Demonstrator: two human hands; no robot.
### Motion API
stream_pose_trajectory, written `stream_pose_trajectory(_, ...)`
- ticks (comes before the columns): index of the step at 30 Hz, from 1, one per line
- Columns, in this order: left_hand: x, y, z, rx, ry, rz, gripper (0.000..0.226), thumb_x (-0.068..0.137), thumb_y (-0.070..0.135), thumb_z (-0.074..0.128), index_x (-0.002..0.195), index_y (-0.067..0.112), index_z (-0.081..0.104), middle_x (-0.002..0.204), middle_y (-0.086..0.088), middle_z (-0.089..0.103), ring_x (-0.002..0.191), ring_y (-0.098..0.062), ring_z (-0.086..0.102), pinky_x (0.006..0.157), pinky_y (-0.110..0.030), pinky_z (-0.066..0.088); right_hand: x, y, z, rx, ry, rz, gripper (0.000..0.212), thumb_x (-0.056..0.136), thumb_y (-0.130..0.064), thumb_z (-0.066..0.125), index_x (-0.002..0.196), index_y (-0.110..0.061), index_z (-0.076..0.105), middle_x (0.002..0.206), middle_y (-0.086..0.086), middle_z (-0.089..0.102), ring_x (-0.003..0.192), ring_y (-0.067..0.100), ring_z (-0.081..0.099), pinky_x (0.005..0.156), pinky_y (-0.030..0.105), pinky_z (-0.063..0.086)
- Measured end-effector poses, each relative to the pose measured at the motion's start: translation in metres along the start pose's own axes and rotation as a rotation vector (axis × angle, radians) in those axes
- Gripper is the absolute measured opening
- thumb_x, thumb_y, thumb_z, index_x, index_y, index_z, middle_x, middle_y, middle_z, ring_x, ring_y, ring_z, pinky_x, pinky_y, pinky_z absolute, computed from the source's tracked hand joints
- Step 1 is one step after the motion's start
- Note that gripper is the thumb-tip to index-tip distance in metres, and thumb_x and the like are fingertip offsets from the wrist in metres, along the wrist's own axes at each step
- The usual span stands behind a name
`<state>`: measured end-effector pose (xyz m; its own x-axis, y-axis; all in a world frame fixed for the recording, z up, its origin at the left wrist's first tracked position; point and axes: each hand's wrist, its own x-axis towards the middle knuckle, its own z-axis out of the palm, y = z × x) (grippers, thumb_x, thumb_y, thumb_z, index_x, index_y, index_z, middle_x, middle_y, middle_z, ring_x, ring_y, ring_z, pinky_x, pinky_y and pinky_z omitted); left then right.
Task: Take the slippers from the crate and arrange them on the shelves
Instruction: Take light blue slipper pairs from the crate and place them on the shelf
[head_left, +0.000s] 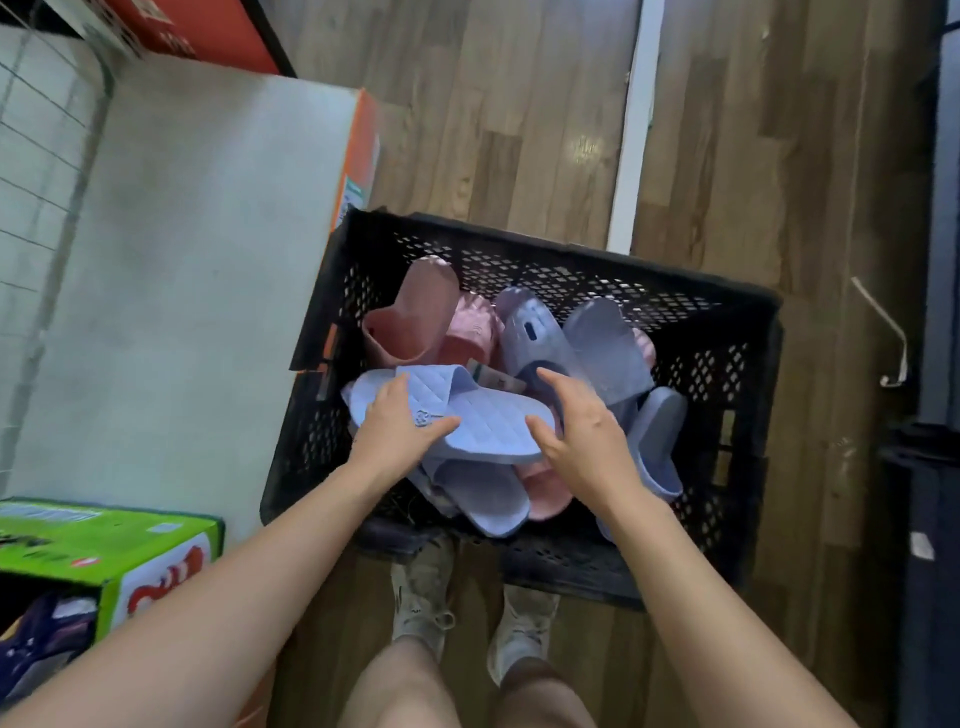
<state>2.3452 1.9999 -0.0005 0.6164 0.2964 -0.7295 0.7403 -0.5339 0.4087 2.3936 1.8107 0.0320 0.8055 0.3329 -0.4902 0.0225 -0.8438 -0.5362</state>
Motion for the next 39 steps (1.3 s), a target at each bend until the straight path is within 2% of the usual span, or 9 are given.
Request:
stream_pose_trajectory(7,0.021,-0.002,0.007,-0.001,0.059,-0.084,0.085,0.077,0.026,0.068,0.146,0.011,0.021,0.143,-0.012,0.033,0.128,-0.031,0.036,0.093,-0.037,0.039,0.008,0.016,0.012,0.039,0.008,0.035,0.051,0.092,-0.026,0.051,0.140,-0.018,0.036,0.140,0.001,0.043,0.127,0.019,0.040,0.101,0.032,0.033)
stream_pose_trajectory(14,-0.022,-0.015,-0.024,0.031,0.043,0.270,0.087,0.070,0.023,0.070,0.145,0.010,0.027,0.143,-0.003,0.036,0.132,-0.014,0.033,0.094,-0.013,0.023,-0.001,0.011,0.004,0.182,-0.044,0.093,0.049,0.093,-0.028,0.051,0.140,-0.020,0.037,0.139,-0.003,0.043,0.128,0.014,0.039,0.101,0.026,0.031)
stream_pose_trajectory(21,-0.051,0.007,-0.039,0.048,-0.044,0.454,0.090,0.061,0.040,0.058,0.144,0.019,0.028,0.140,0.010,0.037,0.129,-0.004,0.032,0.103,-0.017,0.026,-0.005,-0.015,0.001,0.598,-0.318,0.273,0.051,0.087,-0.045,0.056,0.130,-0.019,0.049,0.122,-0.004,0.055,0.116,0.012,0.051,0.102,0.034,0.040)
stream_pose_trajectory(25,-0.056,0.021,-0.042,0.002,-0.022,0.480,0.087,0.065,0.029,0.062,0.144,0.021,0.028,0.129,0.020,0.032,0.124,0.002,0.030,0.097,-0.010,0.022,-0.012,-0.025,0.006,0.639,-0.415,0.300,0.031,0.084,-0.051,0.057,0.083,-0.021,0.060,0.080,-0.015,0.057,0.078,0.002,0.052,0.074,0.020,0.040)
stream_pose_trajectory(28,-0.058,0.020,-0.046,0.003,-0.021,0.505,0.085,0.068,0.027,0.065,0.144,0.022,0.027,0.128,0.021,0.031,0.122,0.005,0.028,0.098,-0.012,0.025,-0.013,-0.026,0.008,0.839,-0.396,0.428,0.069,0.068,-0.069,0.059,0.106,-0.012,0.066,0.112,-0.006,0.065,0.107,0.011,0.056,0.096,0.028,0.040)
stream_pose_trajectory(33,-0.069,0.004,-0.047,-0.012,-0.055,0.524,0.090,0.062,0.047,0.054,0.144,0.024,0.025,0.132,0.024,0.028,0.121,0.012,0.023,0.093,0.005,0.015,-0.020,-0.030,0.013,0.845,-0.310,0.488,0.060,0.085,-0.043,0.060,0.111,0.012,0.057,0.110,0.004,0.064,0.118,0.033,0.049,0.087,0.041,0.041)
stream_pose_trajectory(34,-0.072,0.001,-0.045,-0.020,-0.051,0.531,0.091,0.061,0.053,0.053,0.143,0.023,0.026,0.132,0.023,0.028,0.120,0.014,0.022,0.097,0.003,0.015,-0.022,-0.030,0.013,0.836,-0.294,0.474,0.057,0.085,-0.042,0.060,0.104,0.013,0.058,0.097,0.002,0.060,0.090,0.020,0.056,0.079,0.037,0.038)
stream_pose_trajectory(35,-0.074,-0.004,-0.042,-0.016,-0.032,0.544,0.093,0.061,0.058,0.053,0.143,0.022,0.028,0.134,0.020,0.030,0.121,0.013,0.022,0.103,-0.003,0.017,-0.025,-0.031,0.013,0.852,-0.282,0.459,0.050,0.086,-0.039,0.060,0.090,0.010,0.060,0.088,0.001,0.051,0.088,0.008,0.032,0.074,0.033,0.033)
stream_pose_trajectory(39,-0.082,-0.009,-0.028,-0.190,0.135,0.381,0.109,0.055,0.078,0.056,0.145,0.029,0.019,0.151,0.014,0.016,0.138,0.001,0.011,0.113,-0.025,0.012,-0.032,-0.029,0.011,0.897,-0.147,0.435,0.054,0.081,-0.048,0.061,0.073,0.003,0.048,0.084,0.001,0.044,0.080,0.015,0.037,0.070,0.041,0.035)
